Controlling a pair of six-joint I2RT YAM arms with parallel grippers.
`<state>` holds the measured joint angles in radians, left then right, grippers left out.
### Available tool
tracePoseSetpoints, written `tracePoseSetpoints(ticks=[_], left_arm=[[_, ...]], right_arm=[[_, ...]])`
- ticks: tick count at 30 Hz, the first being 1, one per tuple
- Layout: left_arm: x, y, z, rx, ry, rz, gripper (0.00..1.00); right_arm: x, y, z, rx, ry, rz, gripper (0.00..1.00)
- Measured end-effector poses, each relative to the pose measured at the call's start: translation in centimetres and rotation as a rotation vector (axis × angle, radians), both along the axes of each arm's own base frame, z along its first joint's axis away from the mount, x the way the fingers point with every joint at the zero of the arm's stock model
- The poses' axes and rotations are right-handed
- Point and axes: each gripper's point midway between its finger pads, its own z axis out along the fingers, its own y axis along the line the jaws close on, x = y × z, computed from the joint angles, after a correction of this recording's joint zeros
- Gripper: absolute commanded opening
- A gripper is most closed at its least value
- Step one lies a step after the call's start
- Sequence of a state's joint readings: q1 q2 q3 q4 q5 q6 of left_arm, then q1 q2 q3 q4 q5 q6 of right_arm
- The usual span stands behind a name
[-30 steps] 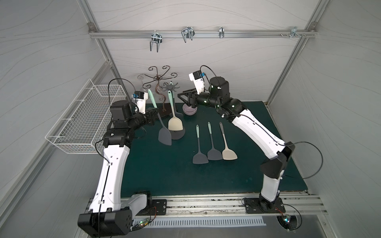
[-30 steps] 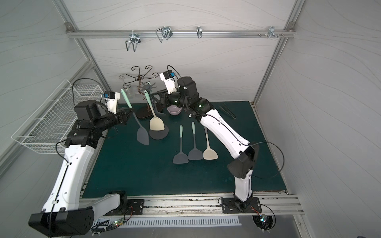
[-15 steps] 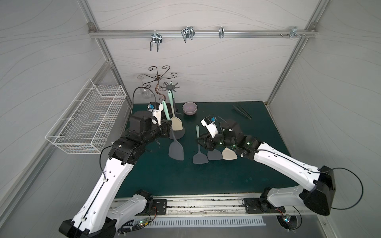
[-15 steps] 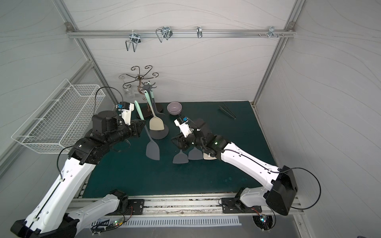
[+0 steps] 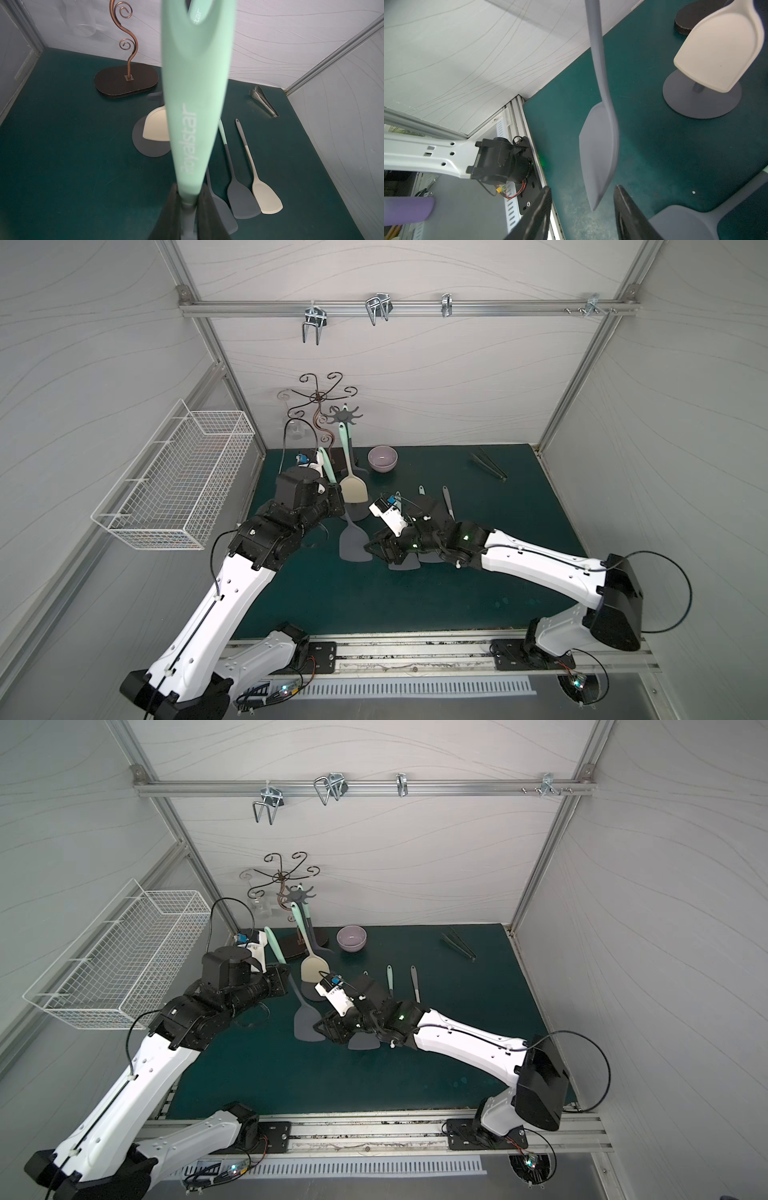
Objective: Take the spatula off the kitchen utensil rack
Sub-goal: Place the spatula at the center of the board.
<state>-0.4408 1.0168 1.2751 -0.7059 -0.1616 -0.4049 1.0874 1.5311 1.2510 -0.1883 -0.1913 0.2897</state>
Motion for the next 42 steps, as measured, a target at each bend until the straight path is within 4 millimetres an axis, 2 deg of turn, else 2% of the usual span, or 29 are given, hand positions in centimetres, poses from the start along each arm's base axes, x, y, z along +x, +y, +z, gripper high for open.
tracePoseSetpoints(ticks=[4, 7, 15, 19, 24, 27, 35, 38, 42], left_arm=[[0.0, -0.1, 0.0, -0.002, 0.001, -0.006, 0.00], [-0.1, -0.4, -0.1, 0.002, 0.005, -0.025, 0.00], [0.5, 0.2, -1.9, 0.200, 0.118, -0.116, 0.00], [1.2, 3.3, -4.1, 0.244, 0.217, -0.099, 0.00], [1.8, 7.3, -6.8, 0.212, 0.322, -0.051, 0.00], [2.9, 8.1, -9.1, 0.194, 0.417, -0.064, 0.00], [8.2, 10.0, -16.6, 0.195, 0.679, -0.127, 0.00], [9.5, 10.8, -18.1, 0.227, 0.731, -0.133, 0.00], [11.6, 11.9, -19.2, 0.279, 0.762, -0.120, 0.00]], right_arm=[[0.4, 0.9, -1.4, -0.025, 0.036, -0.007, 0.45], [0.5, 1.2, -2.3, -0.044, 0.060, -0.010, 0.45], [1.6, 0.2, -3.0, -0.076, 0.065, -0.079, 0.48], [3.1, -1.9, -2.6, -0.071, 0.082, -0.149, 0.48], [4.8, -5.7, -1.7, -0.062, 0.082, -0.234, 0.48], [5.2, -7.6, -1.4, -0.060, 0.081, -0.271, 0.48], [5.7, -13.1, -2.5, -0.062, 0.100, -0.371, 0.48], [5.8, -14.8, -2.7, -0.056, 0.100, -0.403, 0.49], [5.4, -16.0, -2.8, -0.047, 0.099, -0.417, 0.49]])
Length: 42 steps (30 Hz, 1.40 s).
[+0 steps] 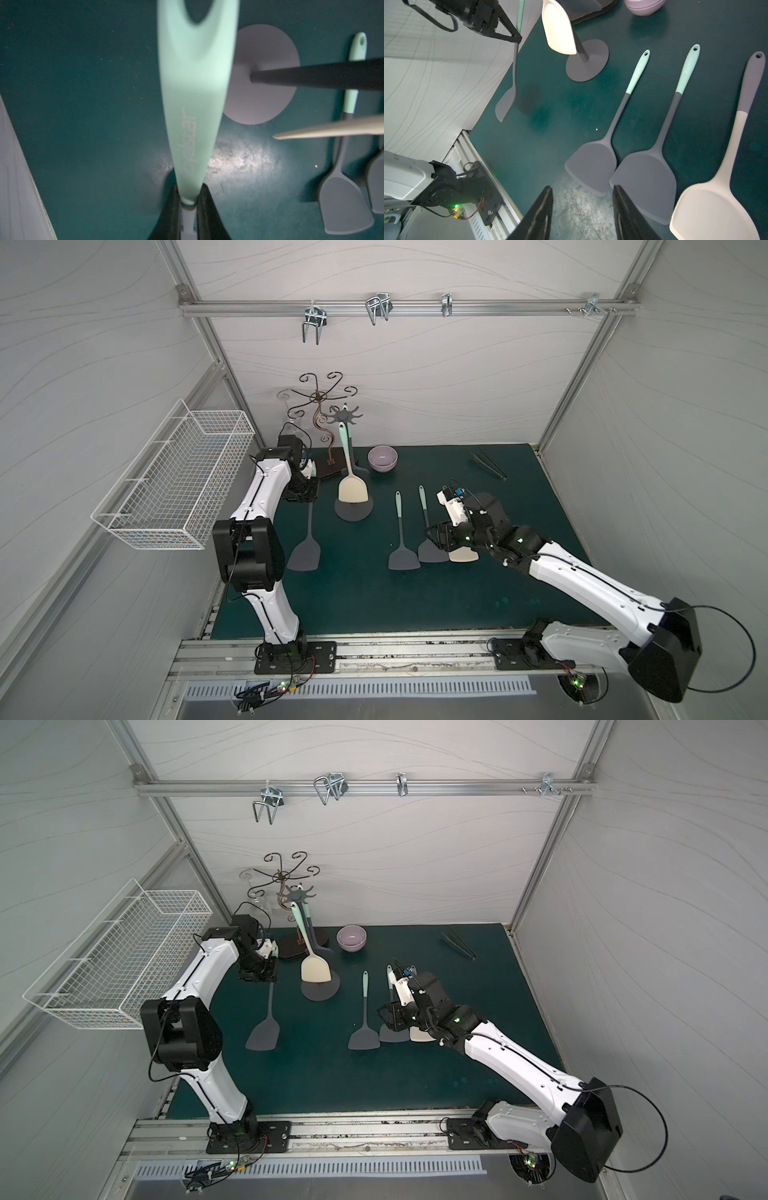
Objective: Take the spatula off the kitchen utensil rack
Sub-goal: Place the spatula at the center of the board.
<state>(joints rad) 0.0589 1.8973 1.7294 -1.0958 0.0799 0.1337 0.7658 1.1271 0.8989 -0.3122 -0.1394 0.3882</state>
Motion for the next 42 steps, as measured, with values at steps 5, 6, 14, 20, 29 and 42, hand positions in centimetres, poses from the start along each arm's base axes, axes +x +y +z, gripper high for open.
tracePoseSetpoints(ticks=[5, 6, 14, 20, 29, 42], left_arm=[[0.4, 1.4, -2.1, 0.081, 0.050, 0.006, 0.00], [0.4, 1.7, -2.4, 0.099, 0.058, 0.009, 0.00], [0.9, 3.8, -5.9, 0.199, 0.133, 0.044, 0.00], [1.4, 4.8, -8.6, 0.207, 0.178, 0.087, 0.00], [1.5, 6.4, -8.7, 0.188, 0.171, 0.155, 0.00], [1.5, 6.7, -9.6, 0.176, 0.182, 0.165, 0.25]], right_arm=[[-0.6, -0.5, -0.3, -0.001, 0.000, 0.004, 0.49], [-0.6, -0.6, -0.4, -0.003, 0.001, 0.004, 0.49], [-1.0, -1.1, -1.6, -0.020, 0.018, 0.001, 0.49], [-1.1, -1.4, -2.0, -0.031, 0.020, -0.004, 0.49], [-0.9, -1.4, -2.0, -0.036, 0.013, -0.006, 0.49], [-0.9, -1.4, -2.1, -0.040, 0.012, -0.003, 0.50]])
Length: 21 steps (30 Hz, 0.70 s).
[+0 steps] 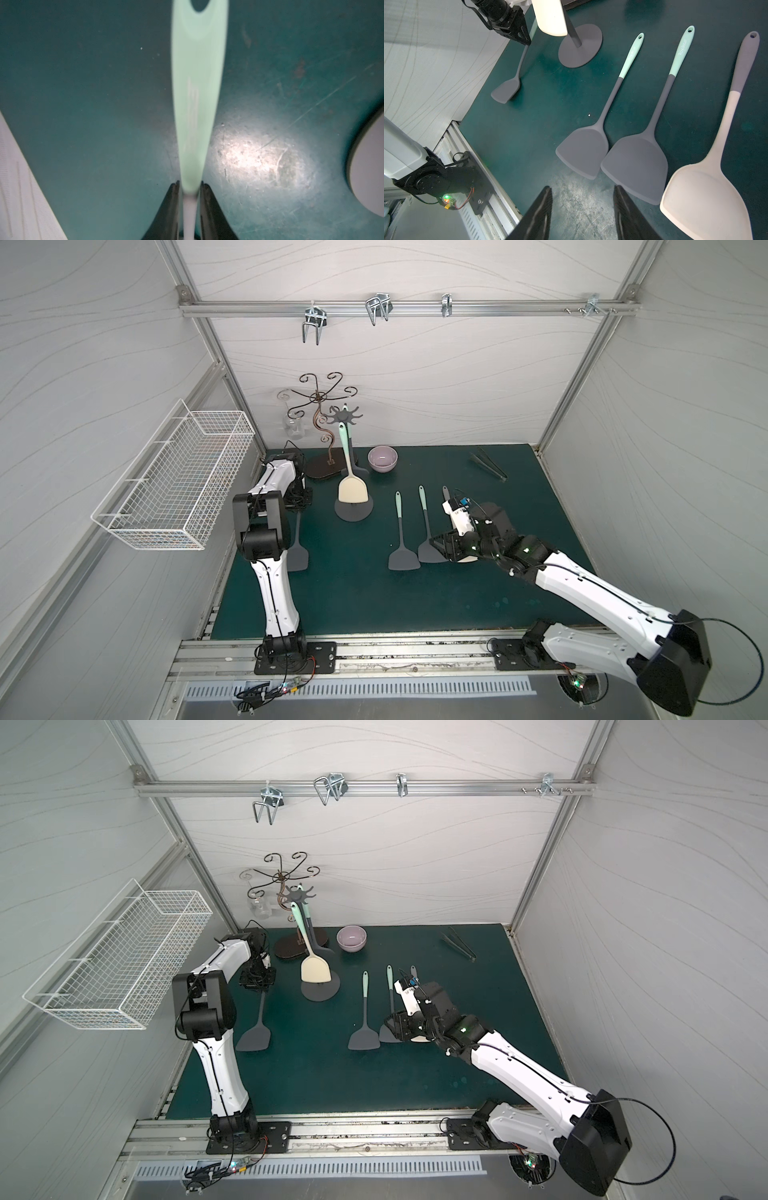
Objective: Take the spatula off the kitchen utensil rack
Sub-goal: Place the spatula at the center of the board.
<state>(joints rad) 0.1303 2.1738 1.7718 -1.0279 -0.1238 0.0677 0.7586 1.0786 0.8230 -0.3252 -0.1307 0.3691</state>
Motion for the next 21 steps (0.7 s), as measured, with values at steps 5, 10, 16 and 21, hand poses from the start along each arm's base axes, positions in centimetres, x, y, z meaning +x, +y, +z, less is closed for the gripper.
tracePoseSetpoints(ticks=[5, 10, 16, 21], left_arm=[[0.0, 0.0, -0.1, 0.000, 0.002, 0.000, 0.30], [-0.1, 0.0, -0.1, -0.001, 0.005, 0.001, 0.32], [-0.3, -0.7, 1.8, -0.038, -0.025, 0.024, 0.33], [0.0, -2.6, 10.4, -0.091, -0.242, 0.020, 0.33]], right_arm=[[-0.1, -0.1, -0.1, -0.004, 0.004, 0.000, 0.50], [-0.1, -0.1, -0.1, -0.008, 0.007, 0.001, 0.50], [0.2, 0.0, 0.9, 0.002, 0.006, -0.010, 0.50], [1.8, 0.7, 2.4, 0.031, 0.001, -0.041, 0.50]])
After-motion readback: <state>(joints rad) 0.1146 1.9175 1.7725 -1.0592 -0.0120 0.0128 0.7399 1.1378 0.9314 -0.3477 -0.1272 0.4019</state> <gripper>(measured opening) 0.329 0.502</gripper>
